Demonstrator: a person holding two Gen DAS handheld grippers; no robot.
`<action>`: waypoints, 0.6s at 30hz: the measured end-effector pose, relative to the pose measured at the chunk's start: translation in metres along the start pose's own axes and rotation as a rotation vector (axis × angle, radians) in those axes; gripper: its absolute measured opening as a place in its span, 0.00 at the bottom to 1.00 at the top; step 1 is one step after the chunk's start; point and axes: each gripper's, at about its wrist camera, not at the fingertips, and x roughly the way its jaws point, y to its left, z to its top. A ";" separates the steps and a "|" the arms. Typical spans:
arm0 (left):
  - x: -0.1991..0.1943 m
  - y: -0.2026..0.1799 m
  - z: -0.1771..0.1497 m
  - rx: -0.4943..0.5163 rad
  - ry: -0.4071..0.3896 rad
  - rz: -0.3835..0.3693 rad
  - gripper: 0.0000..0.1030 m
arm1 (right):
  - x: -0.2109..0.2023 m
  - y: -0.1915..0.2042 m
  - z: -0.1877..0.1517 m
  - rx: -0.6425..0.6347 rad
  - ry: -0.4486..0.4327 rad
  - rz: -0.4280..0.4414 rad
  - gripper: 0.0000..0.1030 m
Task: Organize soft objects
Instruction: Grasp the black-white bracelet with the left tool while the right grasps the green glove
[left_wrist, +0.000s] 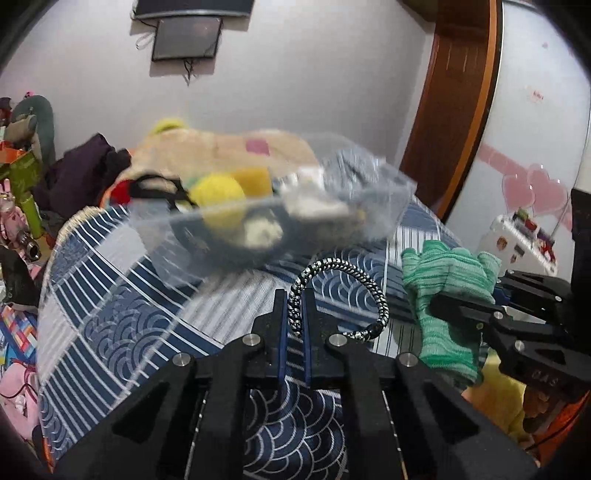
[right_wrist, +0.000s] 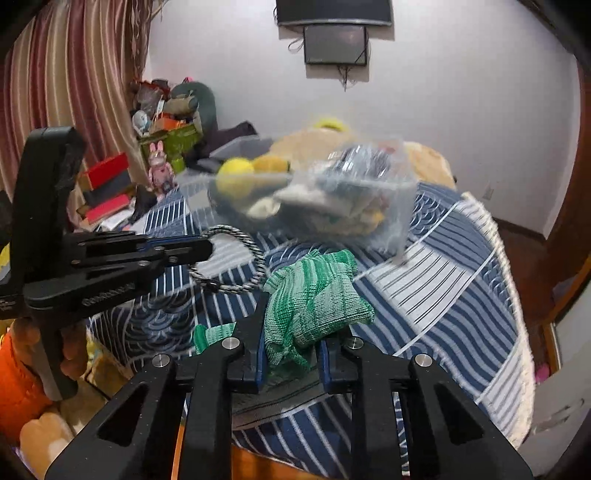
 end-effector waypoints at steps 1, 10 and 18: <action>-0.004 0.001 0.003 -0.002 -0.013 0.004 0.06 | -0.002 -0.001 0.004 0.003 -0.014 -0.005 0.19; -0.027 0.018 0.043 -0.040 -0.150 0.052 0.06 | -0.020 -0.008 0.045 0.008 -0.161 -0.040 0.18; -0.022 0.035 0.077 -0.074 -0.212 0.092 0.06 | -0.017 -0.009 0.083 0.004 -0.251 -0.053 0.19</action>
